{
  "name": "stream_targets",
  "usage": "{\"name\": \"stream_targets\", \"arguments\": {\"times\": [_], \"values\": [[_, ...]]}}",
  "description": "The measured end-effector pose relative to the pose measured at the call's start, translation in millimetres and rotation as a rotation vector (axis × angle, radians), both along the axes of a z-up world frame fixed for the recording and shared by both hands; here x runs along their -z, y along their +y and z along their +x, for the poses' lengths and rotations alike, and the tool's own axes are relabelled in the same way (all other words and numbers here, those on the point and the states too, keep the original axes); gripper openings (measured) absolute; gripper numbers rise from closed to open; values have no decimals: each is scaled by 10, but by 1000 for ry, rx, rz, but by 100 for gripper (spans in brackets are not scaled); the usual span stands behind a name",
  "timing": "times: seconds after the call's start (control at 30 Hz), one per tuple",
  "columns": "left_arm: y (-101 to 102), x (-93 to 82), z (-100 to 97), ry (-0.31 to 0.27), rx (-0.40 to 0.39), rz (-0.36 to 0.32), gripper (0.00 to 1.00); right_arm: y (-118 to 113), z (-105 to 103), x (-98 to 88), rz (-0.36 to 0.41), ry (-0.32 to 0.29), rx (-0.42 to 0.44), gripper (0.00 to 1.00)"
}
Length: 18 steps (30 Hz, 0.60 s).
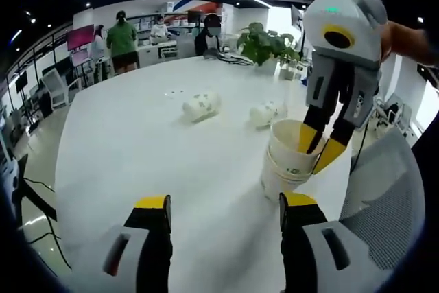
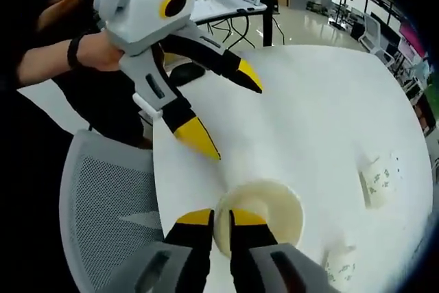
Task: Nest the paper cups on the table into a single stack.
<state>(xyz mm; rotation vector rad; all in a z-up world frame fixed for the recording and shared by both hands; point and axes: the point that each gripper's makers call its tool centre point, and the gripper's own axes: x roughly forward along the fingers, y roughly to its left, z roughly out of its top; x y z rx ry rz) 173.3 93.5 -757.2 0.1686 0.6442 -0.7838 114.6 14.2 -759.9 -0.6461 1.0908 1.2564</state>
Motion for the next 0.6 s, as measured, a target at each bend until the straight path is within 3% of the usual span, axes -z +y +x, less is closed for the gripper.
{"name": "stream_targets", "arguments": {"times": [0.4, 0.6], "values": [[-31, -24, 8, -1, 9, 2, 62, -33, 73, -45, 30, -21, 52, 18], [-80, -26, 23, -2, 22, 8, 62, -78, 73, -152, 75, -43, 121, 25]]}}
